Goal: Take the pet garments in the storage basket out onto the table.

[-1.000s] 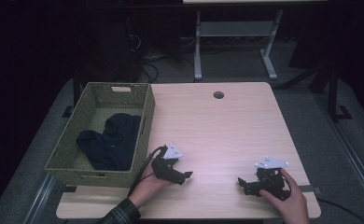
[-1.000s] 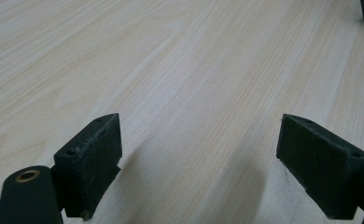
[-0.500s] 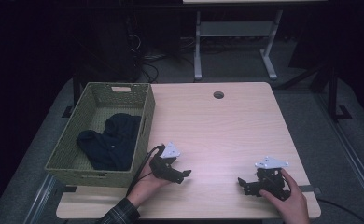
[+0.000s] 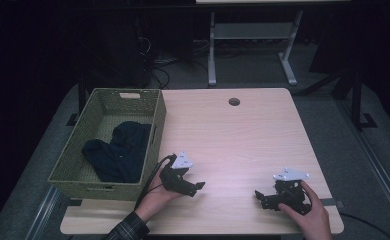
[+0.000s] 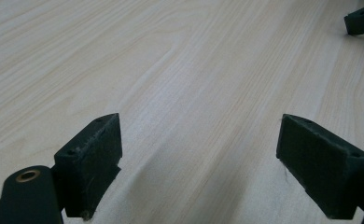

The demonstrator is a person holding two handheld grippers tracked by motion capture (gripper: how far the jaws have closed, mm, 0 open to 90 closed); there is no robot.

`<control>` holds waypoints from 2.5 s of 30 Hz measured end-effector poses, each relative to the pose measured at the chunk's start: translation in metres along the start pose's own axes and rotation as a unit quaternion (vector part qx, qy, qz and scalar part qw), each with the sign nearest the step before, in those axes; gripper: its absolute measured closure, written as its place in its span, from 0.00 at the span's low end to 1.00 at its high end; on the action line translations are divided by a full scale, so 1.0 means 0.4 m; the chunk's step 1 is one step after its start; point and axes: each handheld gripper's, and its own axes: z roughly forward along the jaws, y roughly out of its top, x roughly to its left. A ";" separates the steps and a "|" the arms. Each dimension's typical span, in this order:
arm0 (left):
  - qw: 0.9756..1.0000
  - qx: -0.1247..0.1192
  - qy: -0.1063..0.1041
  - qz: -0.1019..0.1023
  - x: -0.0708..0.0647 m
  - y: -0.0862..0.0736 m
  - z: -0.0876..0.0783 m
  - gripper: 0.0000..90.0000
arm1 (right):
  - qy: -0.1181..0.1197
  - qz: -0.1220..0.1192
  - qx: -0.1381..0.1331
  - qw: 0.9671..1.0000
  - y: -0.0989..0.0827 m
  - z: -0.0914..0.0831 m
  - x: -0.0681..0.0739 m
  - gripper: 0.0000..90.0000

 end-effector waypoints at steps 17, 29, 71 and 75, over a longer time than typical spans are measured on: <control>1.000 -0.004 0.000 0.005 0.005 0.016 -0.011 0.16 | 0.000 0.000 0.000 1.000 0.000 0.000 0.000 0.00; 1.000 0.000 0.000 0.006 0.010 0.032 -0.020 0.16 | 0.000 -0.001 0.000 1.000 0.000 0.000 0.000 0.00; 1.000 -0.019 -0.003 0.011 0.016 0.091 -0.070 0.16 | 0.000 -0.001 0.000 1.000 0.000 0.000 0.000 0.00; 1.000 -0.022 -0.007 0.010 0.013 0.100 -0.079 0.16 | 0.000 -0.001 0.001 1.000 0.000 0.000 0.000 0.00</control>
